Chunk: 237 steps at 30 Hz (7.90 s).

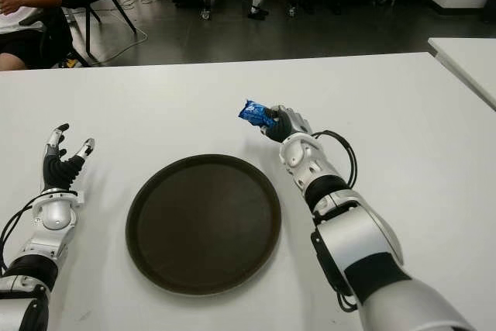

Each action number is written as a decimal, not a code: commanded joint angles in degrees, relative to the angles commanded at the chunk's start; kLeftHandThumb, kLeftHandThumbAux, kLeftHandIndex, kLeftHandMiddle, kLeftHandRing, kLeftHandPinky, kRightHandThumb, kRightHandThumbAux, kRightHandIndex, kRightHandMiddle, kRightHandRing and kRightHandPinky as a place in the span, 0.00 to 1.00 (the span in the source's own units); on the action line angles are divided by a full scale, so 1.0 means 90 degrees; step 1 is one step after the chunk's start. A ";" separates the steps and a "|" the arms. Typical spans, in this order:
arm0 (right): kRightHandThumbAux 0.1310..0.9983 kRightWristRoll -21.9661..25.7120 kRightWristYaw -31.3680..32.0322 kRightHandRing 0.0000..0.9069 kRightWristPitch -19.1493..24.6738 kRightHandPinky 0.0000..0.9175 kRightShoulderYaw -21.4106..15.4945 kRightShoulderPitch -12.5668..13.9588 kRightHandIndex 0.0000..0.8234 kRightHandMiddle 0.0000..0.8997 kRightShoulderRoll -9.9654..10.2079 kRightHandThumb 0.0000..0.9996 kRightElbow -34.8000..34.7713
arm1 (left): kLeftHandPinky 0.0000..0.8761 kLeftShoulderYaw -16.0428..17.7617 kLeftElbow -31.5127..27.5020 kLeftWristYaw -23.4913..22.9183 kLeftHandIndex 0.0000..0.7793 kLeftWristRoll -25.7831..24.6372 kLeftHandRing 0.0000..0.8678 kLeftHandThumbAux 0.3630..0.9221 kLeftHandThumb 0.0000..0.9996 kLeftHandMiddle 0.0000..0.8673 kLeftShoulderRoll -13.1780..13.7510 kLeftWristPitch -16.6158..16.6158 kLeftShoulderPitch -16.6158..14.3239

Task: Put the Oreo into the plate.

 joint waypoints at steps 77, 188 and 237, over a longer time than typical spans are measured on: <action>0.67 0.3007 0.3621 0.90 -0.0282 0.88 -0.0019 0.3581 0.54 0.92 0.0827 0.71 -0.7416 | 0.00 -0.0047 0.0168 0.0060 0.00 0.0029 0.00 0.38 0.00 0.00 -0.0003 -0.0057 -0.0067; 0.67 -0.0423 0.0900 0.94 -0.0828 0.92 0.0338 0.2951 0.54 0.96 -0.0129 0.73 -0.6249 | 0.00 -0.0004 0.0154 0.0086 0.00 -0.0012 0.00 0.42 0.00 0.00 -0.0017 -0.0072 -0.0038; 0.69 -0.1085 0.0192 0.55 -0.0712 0.56 0.0532 0.2817 0.50 0.53 -0.0247 0.68 -0.5951 | 0.00 -0.0004 0.0305 0.0023 0.00 0.0009 0.00 0.40 0.00 0.00 0.0029 -0.0116 -0.0082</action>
